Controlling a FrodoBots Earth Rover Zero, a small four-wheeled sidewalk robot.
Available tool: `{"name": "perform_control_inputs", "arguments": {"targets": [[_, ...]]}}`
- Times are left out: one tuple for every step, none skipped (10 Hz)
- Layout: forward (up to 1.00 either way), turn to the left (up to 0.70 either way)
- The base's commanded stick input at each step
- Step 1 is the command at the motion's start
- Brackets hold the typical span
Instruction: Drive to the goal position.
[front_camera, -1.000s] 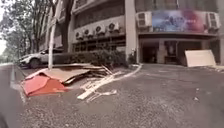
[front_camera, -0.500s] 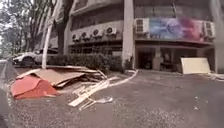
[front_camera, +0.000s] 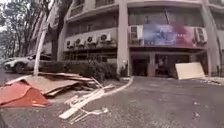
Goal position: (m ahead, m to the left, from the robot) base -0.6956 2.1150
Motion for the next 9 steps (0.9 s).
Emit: {"name": "perform_control_inputs", "arguments": {"targets": [[0.45,-0.27],[0.45,-0.27],[0.45,-0.27],[0.45,-0.27],[0.45,-0.27],[0.45,-0.27],[0.45,-0.27],[0.45,-0.27],[0.45,-0.27]]}}
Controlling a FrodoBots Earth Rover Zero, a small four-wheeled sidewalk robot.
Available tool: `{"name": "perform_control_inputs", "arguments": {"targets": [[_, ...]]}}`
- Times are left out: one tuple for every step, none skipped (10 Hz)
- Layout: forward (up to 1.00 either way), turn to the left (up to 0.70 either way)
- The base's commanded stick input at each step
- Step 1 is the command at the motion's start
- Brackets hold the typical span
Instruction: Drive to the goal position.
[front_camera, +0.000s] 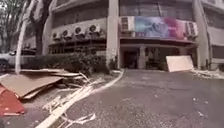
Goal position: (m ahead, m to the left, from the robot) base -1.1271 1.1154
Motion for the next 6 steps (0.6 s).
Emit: {"name": "perform_control_inputs", "arguments": {"targets": [[0.45,-0.27],[0.45,-0.27],[0.45,-0.27],[0.45,-0.27],[0.45,-0.27],[0.45,-0.27]]}}
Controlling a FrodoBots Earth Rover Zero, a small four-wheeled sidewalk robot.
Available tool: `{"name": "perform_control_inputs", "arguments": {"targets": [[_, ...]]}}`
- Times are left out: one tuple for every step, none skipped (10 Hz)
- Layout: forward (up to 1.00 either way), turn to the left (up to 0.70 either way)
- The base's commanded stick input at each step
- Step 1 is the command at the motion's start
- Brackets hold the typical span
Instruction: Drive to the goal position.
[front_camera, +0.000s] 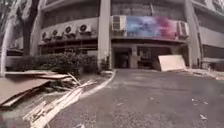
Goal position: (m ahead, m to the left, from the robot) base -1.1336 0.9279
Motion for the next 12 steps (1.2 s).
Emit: {"name": "perform_control_inputs", "arguments": {"targets": [[0.45,-0.27],[0.45,-0.27],[0.45,-0.27],[0.45,-0.27],[0.45,-0.27],[0.45,-0.27],[0.45,-0.27],[0.45,-0.27],[0.45,-0.27],[0.45,-0.27],[0.45,-0.27],[0.59,-0.2]]}}
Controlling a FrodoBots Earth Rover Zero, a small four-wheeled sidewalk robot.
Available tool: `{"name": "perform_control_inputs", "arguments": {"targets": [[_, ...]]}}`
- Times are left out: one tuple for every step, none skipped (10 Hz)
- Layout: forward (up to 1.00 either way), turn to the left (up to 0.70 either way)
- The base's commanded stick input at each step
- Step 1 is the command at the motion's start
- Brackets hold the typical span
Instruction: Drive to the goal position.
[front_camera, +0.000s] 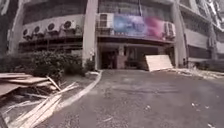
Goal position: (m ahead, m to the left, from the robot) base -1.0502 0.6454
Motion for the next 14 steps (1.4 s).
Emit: {"name": "perform_control_inputs", "arguments": {"targets": [[0.7,-0.14],[0.7,-0.14],[0.7,-0.14],[0.7,-0.14],[0.7,-0.14],[0.7,-0.14],[0.7,-0.14],[0.7,-0.14],[0.7,-0.14],[0.7,-0.14],[0.7,-0.14],[0.7,-0.14],[0.7,-0.12],[0.7,-0.07]]}}
